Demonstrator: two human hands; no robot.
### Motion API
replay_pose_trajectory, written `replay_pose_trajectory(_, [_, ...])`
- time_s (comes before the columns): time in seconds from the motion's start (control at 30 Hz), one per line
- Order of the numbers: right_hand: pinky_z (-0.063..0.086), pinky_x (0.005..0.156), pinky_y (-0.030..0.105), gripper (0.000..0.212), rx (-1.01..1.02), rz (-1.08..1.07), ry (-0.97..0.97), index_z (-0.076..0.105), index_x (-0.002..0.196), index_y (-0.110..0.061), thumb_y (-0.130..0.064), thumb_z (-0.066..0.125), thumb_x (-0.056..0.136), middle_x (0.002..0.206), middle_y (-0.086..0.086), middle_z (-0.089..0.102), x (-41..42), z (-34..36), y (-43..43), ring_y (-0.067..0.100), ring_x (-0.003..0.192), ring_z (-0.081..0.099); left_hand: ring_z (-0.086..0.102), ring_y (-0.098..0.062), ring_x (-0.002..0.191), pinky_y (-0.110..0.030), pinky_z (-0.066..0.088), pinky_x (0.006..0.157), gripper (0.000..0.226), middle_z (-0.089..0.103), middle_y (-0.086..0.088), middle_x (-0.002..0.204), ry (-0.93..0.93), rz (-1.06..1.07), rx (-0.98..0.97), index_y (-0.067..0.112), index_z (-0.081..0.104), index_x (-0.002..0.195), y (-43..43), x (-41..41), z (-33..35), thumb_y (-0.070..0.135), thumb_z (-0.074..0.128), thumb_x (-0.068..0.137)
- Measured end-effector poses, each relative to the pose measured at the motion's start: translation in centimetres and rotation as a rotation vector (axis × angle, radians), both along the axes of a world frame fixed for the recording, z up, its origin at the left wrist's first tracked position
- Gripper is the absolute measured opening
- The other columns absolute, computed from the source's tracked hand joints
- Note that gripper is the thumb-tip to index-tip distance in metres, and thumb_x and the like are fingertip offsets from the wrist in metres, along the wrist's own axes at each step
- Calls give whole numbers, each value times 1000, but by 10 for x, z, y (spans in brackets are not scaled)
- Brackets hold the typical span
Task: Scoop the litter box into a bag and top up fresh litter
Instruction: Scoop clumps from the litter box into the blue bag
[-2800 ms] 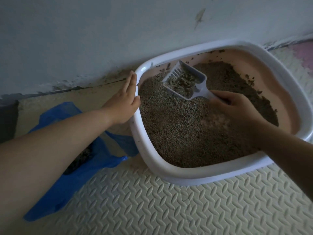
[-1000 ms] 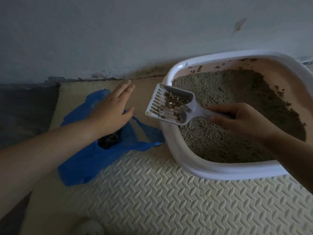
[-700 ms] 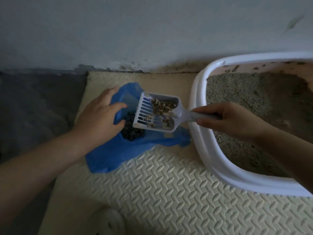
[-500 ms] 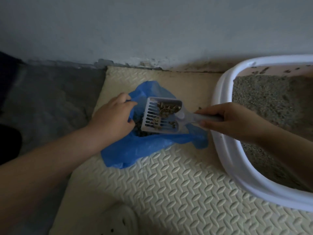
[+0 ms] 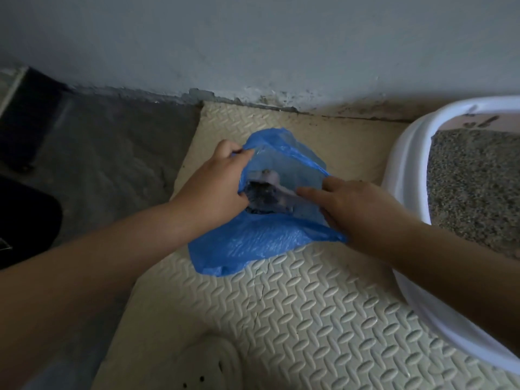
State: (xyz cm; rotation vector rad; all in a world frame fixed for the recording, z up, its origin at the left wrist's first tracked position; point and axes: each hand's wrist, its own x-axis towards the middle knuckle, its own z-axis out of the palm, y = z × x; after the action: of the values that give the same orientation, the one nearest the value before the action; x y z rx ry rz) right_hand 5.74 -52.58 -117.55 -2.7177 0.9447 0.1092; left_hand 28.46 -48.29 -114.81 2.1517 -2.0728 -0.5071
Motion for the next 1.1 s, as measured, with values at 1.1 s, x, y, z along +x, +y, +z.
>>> replay_pose_trajectory(1.1, [25, 42, 15, 25, 935, -533, -652, 68, 108, -20, -14, 54, 89, 63, -1, 50, -92, 33, -9, 7, 47, 33, 42, -17, 120, -19, 31, 91, 74, 33, -3, 135, 52, -21, -35, 8, 34, 143, -4, -15, 9, 5, 66, 75])
